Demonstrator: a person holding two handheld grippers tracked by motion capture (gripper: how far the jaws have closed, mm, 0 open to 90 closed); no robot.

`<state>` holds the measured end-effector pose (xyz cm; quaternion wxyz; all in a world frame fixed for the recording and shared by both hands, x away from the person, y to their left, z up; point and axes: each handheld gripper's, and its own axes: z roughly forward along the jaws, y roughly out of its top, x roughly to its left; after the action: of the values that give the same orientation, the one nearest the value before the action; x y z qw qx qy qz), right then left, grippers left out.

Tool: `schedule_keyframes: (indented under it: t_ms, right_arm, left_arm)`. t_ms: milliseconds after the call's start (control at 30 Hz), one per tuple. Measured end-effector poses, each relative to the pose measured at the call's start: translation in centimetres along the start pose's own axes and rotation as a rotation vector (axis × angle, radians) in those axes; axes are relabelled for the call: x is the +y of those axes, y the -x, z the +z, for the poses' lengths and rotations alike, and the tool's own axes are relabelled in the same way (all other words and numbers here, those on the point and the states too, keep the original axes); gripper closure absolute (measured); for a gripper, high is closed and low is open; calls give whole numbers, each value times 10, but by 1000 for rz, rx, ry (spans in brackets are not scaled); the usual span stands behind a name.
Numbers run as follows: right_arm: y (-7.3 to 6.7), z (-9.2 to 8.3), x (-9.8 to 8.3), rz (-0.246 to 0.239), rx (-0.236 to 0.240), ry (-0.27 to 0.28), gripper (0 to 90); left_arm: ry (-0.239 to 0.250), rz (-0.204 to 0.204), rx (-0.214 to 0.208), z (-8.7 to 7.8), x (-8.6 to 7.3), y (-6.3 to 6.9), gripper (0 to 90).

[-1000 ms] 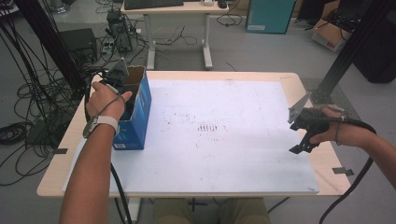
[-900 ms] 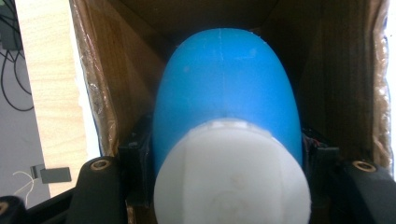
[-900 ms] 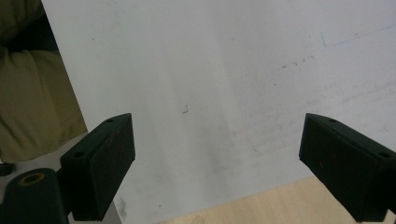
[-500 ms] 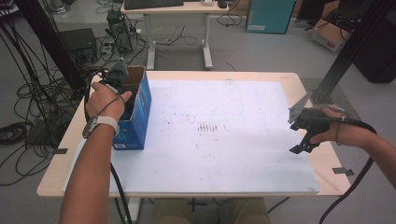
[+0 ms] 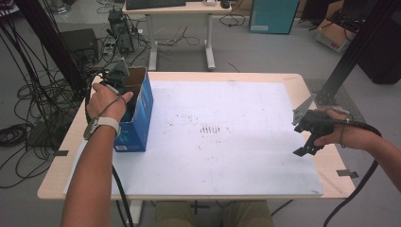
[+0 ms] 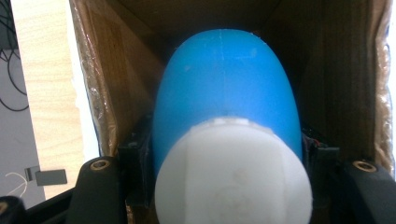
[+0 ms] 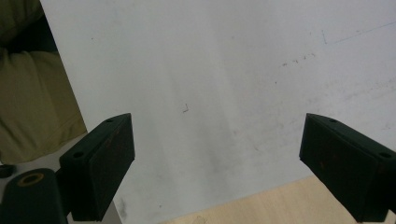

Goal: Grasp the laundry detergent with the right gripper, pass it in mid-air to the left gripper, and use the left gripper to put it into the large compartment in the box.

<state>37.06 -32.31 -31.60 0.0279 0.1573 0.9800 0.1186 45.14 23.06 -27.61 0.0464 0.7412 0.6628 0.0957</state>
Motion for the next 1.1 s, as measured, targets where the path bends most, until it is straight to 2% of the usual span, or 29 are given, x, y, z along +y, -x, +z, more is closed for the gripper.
schedule_keyframes:
  t_ms: [133, 167, 200, 333, 800, 1000, 1100]
  right_arm:
    - [-1, 1, -1, 2, 5, -8, 101]
    - [-2, 3, -2, 8, -12, 14, 102]
    - [0, 2, -2, -2, 6, -2, 102]
    - [-1, 1, -2, 4, 3, -4, 102]
    - [-3, 0, -4, 8, 4, 2, 101]
    - [-5, -1, -5, 4, 3, 6, 102]
    - [-5, -2, -5, 4, 4, 6, 101]
  left_arm:
    - [9, 2, -13, 0, 0, -1, 363]
    - [10, 1, -18, 0, 0, -2, 360]
    - [6, -1, -25, 0, 0, -3, 349]
    - [2, -5, -49, 1, 1, -3, 279]
    - [28, -7, -105, -1, -1, -9, 275]
    - [55, 3, -134, -10, -3, -12, 264]
    - [76, 9, -133, -20, -4, -12, 174]
